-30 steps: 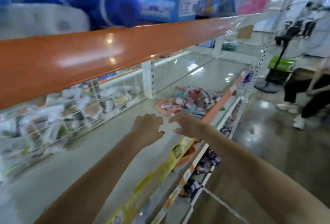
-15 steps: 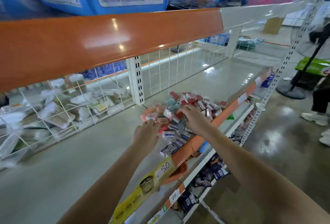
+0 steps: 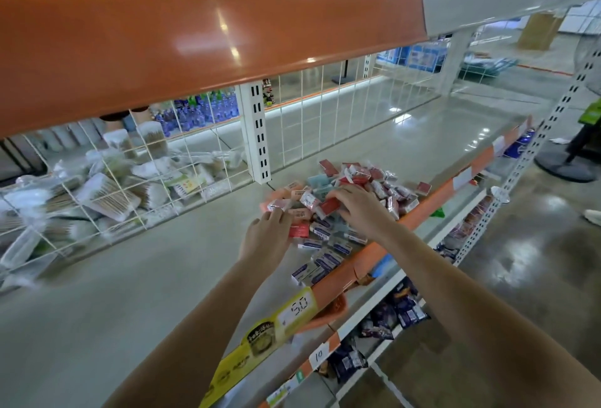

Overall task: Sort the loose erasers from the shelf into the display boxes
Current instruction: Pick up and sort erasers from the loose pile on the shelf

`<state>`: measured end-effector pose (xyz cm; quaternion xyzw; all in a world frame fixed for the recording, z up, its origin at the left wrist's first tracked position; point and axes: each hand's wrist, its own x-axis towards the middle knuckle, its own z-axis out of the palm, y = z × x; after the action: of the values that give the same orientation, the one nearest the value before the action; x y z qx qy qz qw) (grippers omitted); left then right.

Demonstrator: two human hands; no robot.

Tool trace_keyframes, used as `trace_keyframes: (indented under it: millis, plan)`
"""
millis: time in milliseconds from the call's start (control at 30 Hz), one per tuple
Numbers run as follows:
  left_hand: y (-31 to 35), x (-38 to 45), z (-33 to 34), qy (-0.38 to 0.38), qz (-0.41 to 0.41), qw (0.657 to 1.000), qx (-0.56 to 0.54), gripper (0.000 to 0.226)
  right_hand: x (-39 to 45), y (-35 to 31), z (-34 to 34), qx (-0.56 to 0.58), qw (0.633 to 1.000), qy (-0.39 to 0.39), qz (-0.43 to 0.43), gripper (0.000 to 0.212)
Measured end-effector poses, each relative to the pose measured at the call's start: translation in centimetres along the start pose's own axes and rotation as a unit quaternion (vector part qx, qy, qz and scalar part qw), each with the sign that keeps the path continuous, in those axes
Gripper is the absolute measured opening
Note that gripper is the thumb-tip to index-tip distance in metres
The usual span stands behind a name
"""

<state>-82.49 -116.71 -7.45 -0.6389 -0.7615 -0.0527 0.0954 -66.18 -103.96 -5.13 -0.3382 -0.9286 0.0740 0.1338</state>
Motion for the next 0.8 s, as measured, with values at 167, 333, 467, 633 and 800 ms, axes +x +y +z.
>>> trace_keyframes:
  millis: [167,333,467,633,800]
  plan:
    - [-1.3,-1.0,-0.2,0.023,-0.029,0.998,-0.058,0.037,-0.9,-0.9,0.0,0.084,0.996,0.028,-0.007,0.033]
    - [-3.9,-4.7,-1.9,0.095,-0.087,0.977,-0.171,0.027,-1.9,-4.0,0.9,0.190,0.980,0.038,-0.036,0.036]
    - [-6.1,-9.6,-3.3,0.160,-0.134,0.952,-0.223,0.024,-2.3,-8.3,2.0,0.284,0.954,0.058,-0.080,0.034]
    - [-8.4,-16.2,-5.1,0.213,-0.195,0.930,-0.228,0.029,-2.4,-15.0,3.8,0.340,0.925,0.056,-0.161,0.030]
    - [-10.6,-23.7,-6.7,0.248,-0.246,0.917,-0.194,0.036,-3.3,-22.1,5.0,0.425,0.876,0.013,-0.226,0.034]
